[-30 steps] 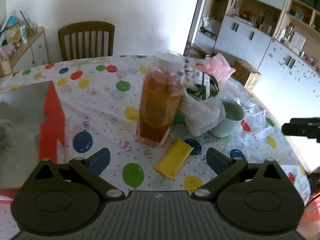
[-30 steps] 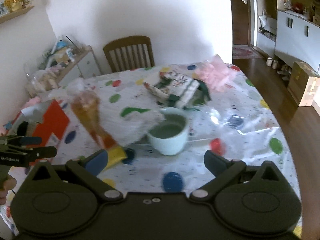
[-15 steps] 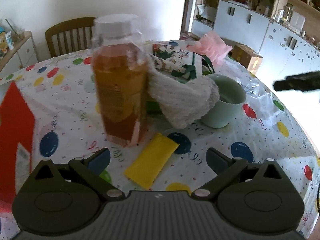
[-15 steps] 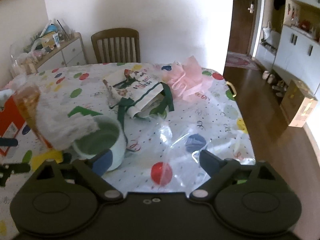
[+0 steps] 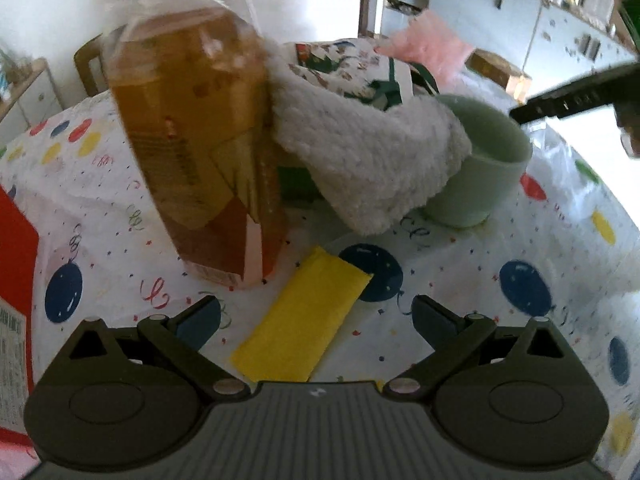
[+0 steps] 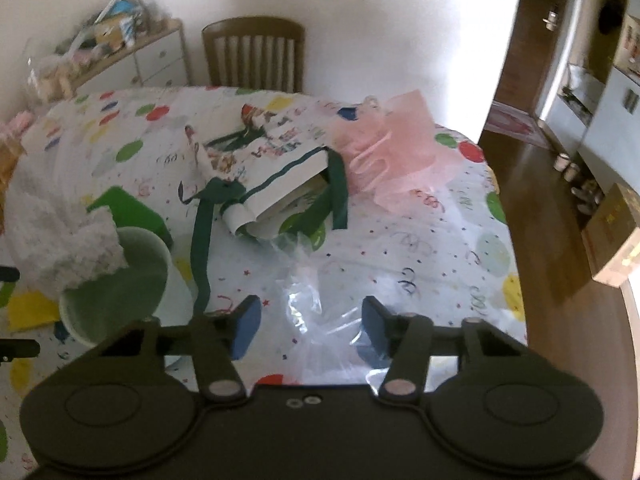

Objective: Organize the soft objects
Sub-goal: 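Close the left tool on the yellow cloth while the right tool grasps the clear plastic bag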

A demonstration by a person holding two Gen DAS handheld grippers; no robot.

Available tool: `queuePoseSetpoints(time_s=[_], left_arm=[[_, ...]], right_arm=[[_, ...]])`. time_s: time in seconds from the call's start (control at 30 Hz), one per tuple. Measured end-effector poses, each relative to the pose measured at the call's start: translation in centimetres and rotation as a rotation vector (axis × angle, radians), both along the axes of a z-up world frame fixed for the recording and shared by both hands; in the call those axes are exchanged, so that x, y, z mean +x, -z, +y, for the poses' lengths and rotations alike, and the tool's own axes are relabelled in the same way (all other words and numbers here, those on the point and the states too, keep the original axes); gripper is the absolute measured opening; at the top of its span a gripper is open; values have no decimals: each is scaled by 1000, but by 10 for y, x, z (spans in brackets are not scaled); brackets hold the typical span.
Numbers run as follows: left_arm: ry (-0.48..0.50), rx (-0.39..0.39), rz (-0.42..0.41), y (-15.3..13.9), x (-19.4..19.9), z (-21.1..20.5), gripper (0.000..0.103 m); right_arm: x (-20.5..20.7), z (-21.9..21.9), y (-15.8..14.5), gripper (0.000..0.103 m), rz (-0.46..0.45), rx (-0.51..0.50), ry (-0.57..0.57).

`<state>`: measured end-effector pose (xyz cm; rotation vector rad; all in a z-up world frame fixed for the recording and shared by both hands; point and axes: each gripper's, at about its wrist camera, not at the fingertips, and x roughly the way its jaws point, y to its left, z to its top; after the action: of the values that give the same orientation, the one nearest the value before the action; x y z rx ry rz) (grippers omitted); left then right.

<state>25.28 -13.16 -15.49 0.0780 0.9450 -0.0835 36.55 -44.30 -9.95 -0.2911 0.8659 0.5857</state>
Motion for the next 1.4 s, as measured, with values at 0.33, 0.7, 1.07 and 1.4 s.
queuePoseSetpoints(time_s=[0.33,0.7,1.07,1.4], left_arm=[[4,27,23,13,7,0,93],[-24,18,35,6,2,-2,57],[-46,9,44,3,2,-11,44],[-80,-39,42,-1,-8,-7,44]], right_arm=[[17,4,16,38,52,9,-42],[17,0,27,28,72,12,1],[1,-11,23,23,65,14,107],[-46,-31,7,22,96,36,173]])
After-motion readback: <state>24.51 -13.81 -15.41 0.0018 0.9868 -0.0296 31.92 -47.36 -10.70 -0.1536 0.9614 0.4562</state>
